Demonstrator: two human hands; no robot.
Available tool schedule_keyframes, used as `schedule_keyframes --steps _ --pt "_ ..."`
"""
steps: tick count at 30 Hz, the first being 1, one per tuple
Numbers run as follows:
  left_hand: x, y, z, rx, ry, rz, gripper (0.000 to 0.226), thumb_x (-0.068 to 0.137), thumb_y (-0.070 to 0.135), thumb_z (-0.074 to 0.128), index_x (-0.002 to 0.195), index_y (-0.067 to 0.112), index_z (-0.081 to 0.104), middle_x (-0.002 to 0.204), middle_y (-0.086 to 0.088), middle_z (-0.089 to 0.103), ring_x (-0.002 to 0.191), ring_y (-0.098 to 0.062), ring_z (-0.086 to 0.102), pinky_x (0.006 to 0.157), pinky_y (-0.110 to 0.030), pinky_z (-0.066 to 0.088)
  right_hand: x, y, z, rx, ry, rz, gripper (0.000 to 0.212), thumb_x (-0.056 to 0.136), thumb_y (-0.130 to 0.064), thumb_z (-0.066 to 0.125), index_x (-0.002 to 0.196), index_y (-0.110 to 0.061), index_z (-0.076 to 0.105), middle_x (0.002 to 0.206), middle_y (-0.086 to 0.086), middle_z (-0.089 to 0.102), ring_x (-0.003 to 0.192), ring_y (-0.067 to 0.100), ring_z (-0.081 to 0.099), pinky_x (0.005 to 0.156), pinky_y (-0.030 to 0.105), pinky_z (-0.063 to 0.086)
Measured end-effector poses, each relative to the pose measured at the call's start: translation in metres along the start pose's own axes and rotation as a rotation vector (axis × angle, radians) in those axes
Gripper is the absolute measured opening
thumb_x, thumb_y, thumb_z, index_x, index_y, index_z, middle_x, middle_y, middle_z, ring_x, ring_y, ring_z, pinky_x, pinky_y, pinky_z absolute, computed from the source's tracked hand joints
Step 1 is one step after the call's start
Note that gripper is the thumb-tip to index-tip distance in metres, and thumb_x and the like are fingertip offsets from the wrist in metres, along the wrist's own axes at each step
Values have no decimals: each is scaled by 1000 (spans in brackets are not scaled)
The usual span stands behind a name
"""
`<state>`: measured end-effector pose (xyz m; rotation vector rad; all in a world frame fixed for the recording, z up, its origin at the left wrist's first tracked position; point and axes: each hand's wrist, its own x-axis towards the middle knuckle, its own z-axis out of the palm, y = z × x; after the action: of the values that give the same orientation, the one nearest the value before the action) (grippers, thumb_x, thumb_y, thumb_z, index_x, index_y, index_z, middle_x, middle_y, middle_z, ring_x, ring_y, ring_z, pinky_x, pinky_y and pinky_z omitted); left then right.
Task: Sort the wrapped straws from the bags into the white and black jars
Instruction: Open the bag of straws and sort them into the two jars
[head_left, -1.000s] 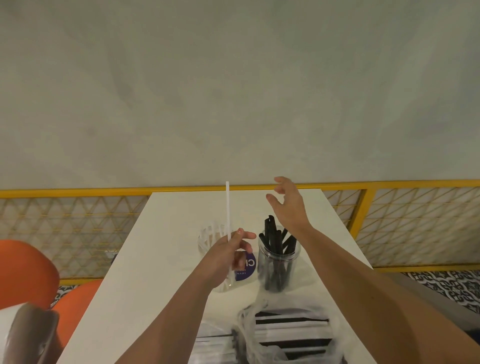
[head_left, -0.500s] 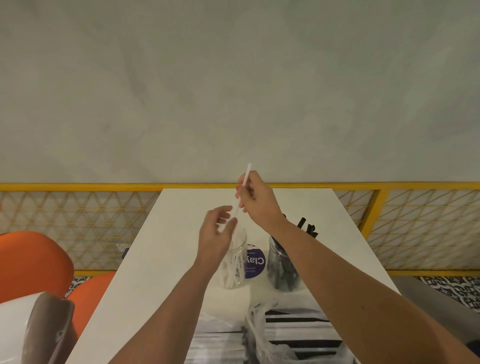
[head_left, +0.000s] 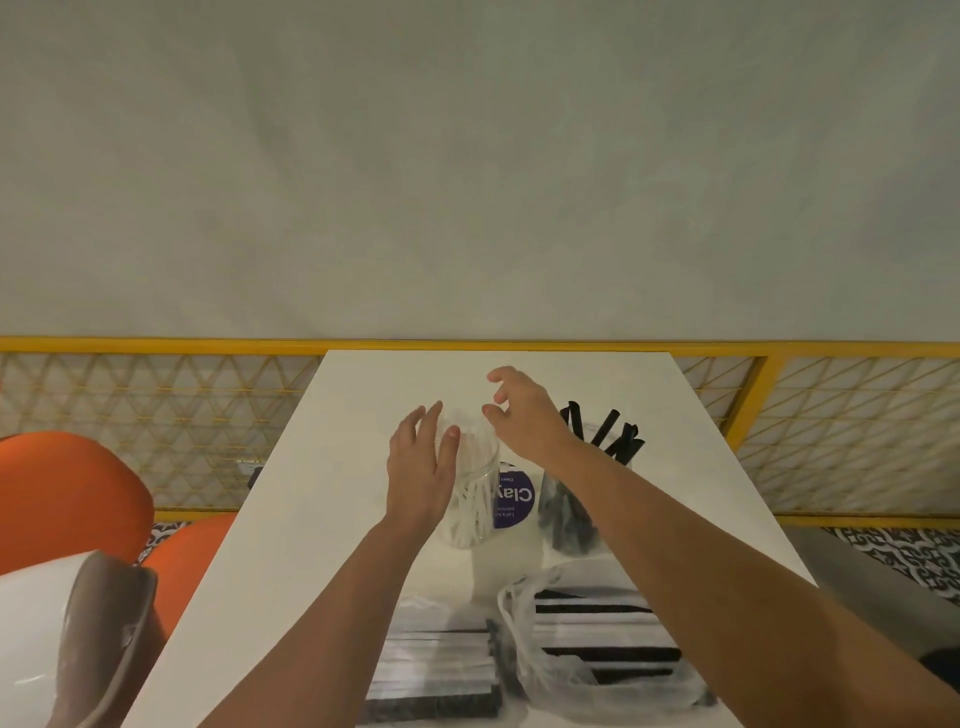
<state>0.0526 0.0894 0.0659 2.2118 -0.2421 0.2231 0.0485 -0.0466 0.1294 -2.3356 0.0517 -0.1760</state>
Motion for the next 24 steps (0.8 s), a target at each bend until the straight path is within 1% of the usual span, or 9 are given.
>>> schedule_keyframes --steps 2,5,9,12,15,17,19,21,24 --pt "-5 13 -2 -64 126 81 39 96 29 37 130 14 50 134 -6 45 123 -21 38 102 -29 30 -7 -4 -13 -25 -7 -35 28 94 -12 50 122 -9 50 100 3 52 84 16 50 75 21 39" --pt "-13 26 6 -99 152 203 31 87 18 39 110 10 57 113 -4 50 102 -17 44 89 -25 36 -24 -3 -32 -61 -140 -8 16 94 -13 49 105 -8 60 84 2 56 74 20 58 66 26 47" --pt "-31 30 33 -152 -16 243 16 83 -1 46 94 6 56 97 0 48 80 -15 49 74 -8 37 -53 25 -47 -180 -466 80 13 92 -10 51 83 -12 60 68 -1 59 53 5 60 62 21 52" --pt "-54 28 56 -134 -267 203 15 81 -3 47 87 7 57 87 -7 57 76 -20 53 73 -26 46 -74 60 -45 -257 -672 201 11 89 -8 54 82 -9 64 62 -3 60 42 -4 55 53 9 47" --pt "-80 28 79 38 -561 185 20 87 2 48 94 9 65 96 -8 66 82 -18 58 78 -27 47 -97 104 -32 -353 -757 302 19 84 -5 56 99 -3 68 73 4 66 53 4 57 57 11 45" --pt "-97 28 91 151 -683 177 20 91 7 47 98 9 65 102 -9 66 91 -21 60 81 -27 49 -113 134 -21 -423 -769 303 31 79 -9 64 110 -6 65 104 10 68 80 16 62 72 19 45" --pt "-109 23 107 181 -833 204 19 91 11 50 106 9 62 110 -10 62 102 -23 58 85 -26 48 -130 160 -12 -452 -746 311 56 74 -18 74 126 -13 52 128 5 53 113 22 53 91 26 41" --pt "-117 11 118 408 -971 331 43 89 30 57 128 14 50 134 -7 48 125 -24 43 106 -31 35 -143 178 -5 -489 -696 258 76 70 -28 77 135 -20 40 137 5 40 125 25 42 103 32 36" --pt "-119 1 120 637 -968 317 70 82 51 60 141 22 36 144 -6 31 134 -25 29 114 -36 22 -154 192 1 -572 -624 139 92 67 -37 77 143 -27 27 145 4 29 135 26 27 113 36 27"
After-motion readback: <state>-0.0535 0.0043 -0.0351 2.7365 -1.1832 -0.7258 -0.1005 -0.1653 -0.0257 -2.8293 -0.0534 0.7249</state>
